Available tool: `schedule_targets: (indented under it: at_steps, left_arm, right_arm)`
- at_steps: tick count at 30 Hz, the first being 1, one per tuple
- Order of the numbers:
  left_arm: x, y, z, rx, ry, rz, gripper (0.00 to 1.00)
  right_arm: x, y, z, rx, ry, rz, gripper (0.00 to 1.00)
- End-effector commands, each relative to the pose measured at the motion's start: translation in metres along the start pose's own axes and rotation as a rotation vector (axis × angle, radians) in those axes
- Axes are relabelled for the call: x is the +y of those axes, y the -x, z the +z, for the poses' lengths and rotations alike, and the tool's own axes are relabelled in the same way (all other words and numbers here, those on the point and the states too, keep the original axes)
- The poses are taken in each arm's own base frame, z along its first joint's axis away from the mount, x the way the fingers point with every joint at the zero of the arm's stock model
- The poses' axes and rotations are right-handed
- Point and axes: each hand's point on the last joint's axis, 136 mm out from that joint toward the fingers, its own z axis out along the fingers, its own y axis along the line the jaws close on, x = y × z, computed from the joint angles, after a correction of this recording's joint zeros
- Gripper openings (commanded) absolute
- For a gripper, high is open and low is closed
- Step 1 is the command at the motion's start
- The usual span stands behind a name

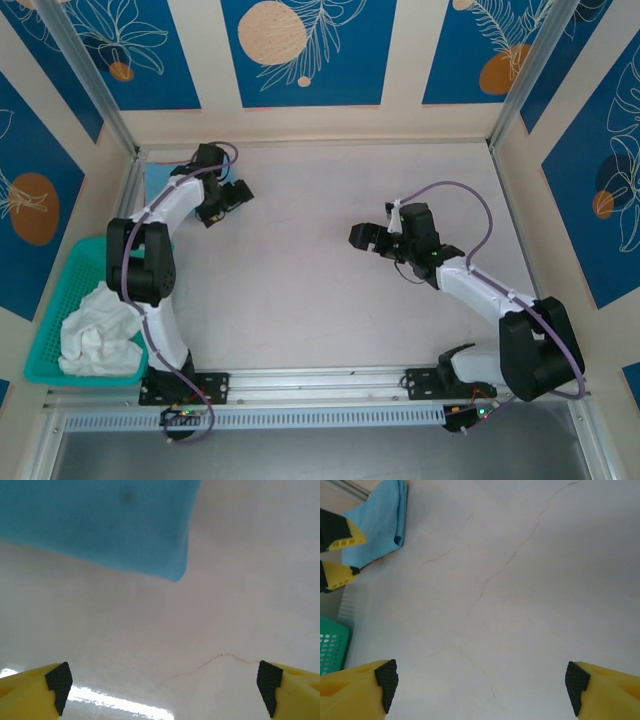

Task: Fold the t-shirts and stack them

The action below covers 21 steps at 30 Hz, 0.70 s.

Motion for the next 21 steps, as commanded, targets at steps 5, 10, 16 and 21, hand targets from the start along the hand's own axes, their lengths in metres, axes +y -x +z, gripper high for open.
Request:
schedule_targets:
  at_steps: [5,10,16,21]
  left_arm:
    - [0.034,-0.016,-0.056,-0.125,0.154,0.013,0.98]
    - [0.096,-0.034,-0.137,-0.322,0.263,-0.07,1.0]
    - [0.176,-0.066,-0.2,-0.447,0.322,-0.295,1.0]
    - [0.233,-0.081,-0.198,-0.395,0.375,-0.489,1.0]
  right_arm:
    - [0.011,-0.009,0.006,0.073,0.034,-0.024,0.89]
    - [0.013,-0.012,0.009,0.094,0.043,-0.027,0.89]
    - [0.018,-0.014,0.012,0.114,0.046,-0.045,0.89]
    - [0.023,-0.017,0.011,0.112,0.047,-0.073,0.89]
